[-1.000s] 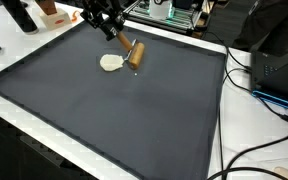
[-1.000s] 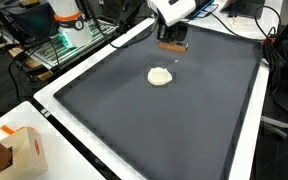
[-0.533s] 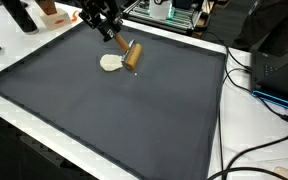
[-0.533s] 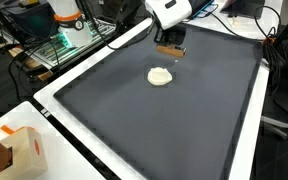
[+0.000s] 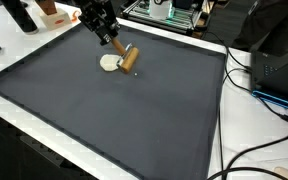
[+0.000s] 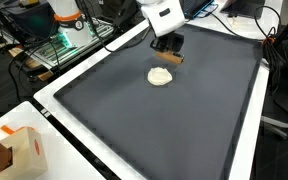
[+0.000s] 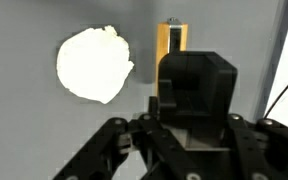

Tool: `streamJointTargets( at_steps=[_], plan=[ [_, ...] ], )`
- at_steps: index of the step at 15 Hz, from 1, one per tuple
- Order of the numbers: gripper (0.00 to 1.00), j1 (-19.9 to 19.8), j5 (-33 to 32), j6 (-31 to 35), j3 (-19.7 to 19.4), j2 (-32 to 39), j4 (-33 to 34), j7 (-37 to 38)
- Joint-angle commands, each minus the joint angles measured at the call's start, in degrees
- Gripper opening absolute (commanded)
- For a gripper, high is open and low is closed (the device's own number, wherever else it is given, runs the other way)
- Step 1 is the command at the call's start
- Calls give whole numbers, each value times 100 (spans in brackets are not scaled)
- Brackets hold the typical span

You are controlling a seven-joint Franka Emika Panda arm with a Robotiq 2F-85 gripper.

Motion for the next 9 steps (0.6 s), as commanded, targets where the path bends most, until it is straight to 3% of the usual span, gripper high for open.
streamJointTargets(
  at_steps=[1, 9],
  plan=[
    [24, -81, 22, 104, 42, -50, -129, 208],
    [24, -201, 219, -73, 86, 20, -74, 79]
  ],
)
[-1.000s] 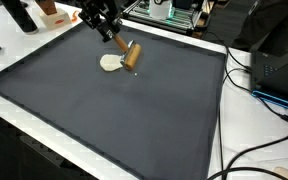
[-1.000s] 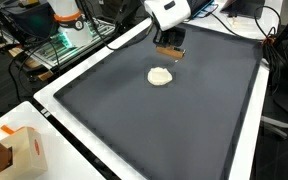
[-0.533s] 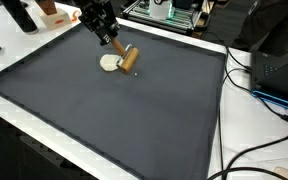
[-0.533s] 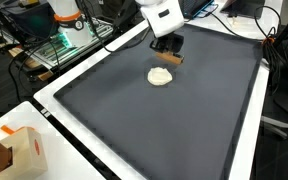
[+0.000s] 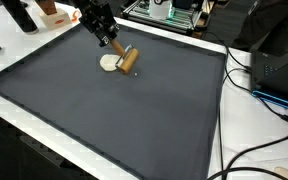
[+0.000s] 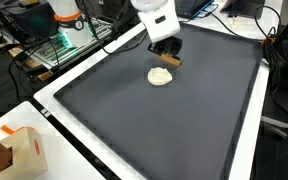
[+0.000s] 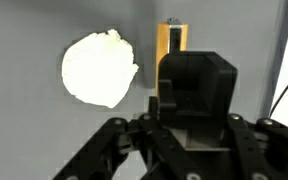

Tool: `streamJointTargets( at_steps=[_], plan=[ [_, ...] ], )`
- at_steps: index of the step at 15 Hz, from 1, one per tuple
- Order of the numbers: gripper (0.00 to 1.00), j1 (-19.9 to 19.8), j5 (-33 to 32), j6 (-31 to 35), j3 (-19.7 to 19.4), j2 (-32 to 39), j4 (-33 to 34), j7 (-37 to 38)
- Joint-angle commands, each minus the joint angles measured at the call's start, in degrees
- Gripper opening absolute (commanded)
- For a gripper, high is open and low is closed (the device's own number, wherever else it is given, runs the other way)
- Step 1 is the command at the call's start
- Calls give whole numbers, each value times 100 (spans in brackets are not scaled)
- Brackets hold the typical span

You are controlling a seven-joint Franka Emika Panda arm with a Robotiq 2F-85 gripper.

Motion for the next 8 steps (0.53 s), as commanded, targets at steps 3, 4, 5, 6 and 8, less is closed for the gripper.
streamJointTargets(
  at_steps=[3, 4, 5, 6, 8],
  plan=[
    [24, -157, 212, -152, 118, -79, -51, -267],
    [24, -162, 235, -160, 124, -89, -53, -339],
    [24, -162, 250, -179, 128, -99, -54, -405],
    [24, -161, 239, -185, 130, -111, -59, -476],
    [24, -159, 210, -208, 132, -130, -59, -627]
  ],
)
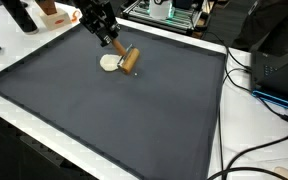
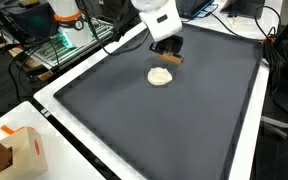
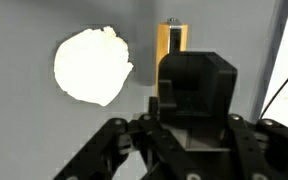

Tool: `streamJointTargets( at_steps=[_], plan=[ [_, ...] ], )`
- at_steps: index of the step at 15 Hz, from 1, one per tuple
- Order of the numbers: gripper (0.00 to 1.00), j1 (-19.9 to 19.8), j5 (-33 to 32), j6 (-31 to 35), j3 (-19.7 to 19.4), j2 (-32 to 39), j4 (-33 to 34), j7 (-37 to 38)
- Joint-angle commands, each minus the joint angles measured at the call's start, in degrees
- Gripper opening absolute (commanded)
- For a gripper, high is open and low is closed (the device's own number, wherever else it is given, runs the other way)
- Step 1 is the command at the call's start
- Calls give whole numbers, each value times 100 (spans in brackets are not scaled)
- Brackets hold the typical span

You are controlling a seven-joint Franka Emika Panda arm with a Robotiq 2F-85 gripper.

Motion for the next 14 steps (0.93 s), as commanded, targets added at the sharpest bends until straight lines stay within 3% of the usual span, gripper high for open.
streamJointTargets(
  at_steps=[1, 6, 14],
  plan=[
    [24, -104, 58, -161, 68, -138, -59, -361],
    [24, -45, -159, -161, 29, -214, -65, -535],
    [24, 137, -1139, 47, -5, -563, -151, 258]
  ],
)
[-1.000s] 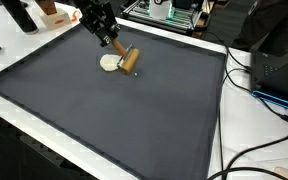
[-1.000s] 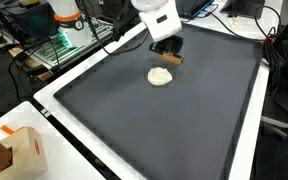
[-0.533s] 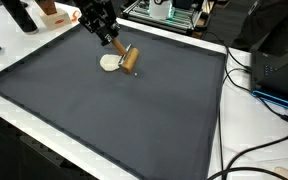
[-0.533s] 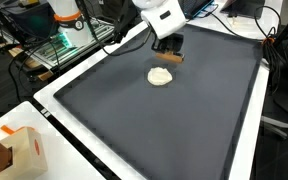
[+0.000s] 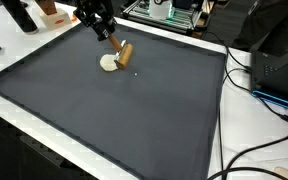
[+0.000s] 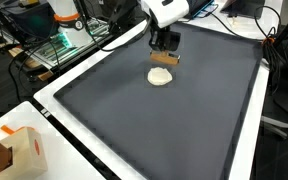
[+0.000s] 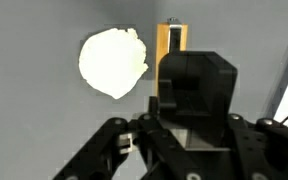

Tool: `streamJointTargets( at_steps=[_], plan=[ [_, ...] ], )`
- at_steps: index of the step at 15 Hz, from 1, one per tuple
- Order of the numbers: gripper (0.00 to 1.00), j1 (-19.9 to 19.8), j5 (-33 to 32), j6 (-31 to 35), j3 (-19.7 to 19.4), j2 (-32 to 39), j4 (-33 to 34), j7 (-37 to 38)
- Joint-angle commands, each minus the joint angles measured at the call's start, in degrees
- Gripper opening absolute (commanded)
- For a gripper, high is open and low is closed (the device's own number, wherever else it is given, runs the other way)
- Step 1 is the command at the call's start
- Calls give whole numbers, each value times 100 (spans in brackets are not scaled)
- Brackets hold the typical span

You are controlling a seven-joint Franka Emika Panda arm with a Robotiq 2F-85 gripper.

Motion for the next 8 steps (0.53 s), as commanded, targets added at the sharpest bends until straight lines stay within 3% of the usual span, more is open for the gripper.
streamJointTargets(
  at_steps=[1, 8],
  plan=[
    [24, 108, -394, 85, -21, -369, -171, 534],
    [24, 426, -1872, 149, -86, -746, -145, 2378]
  ],
)
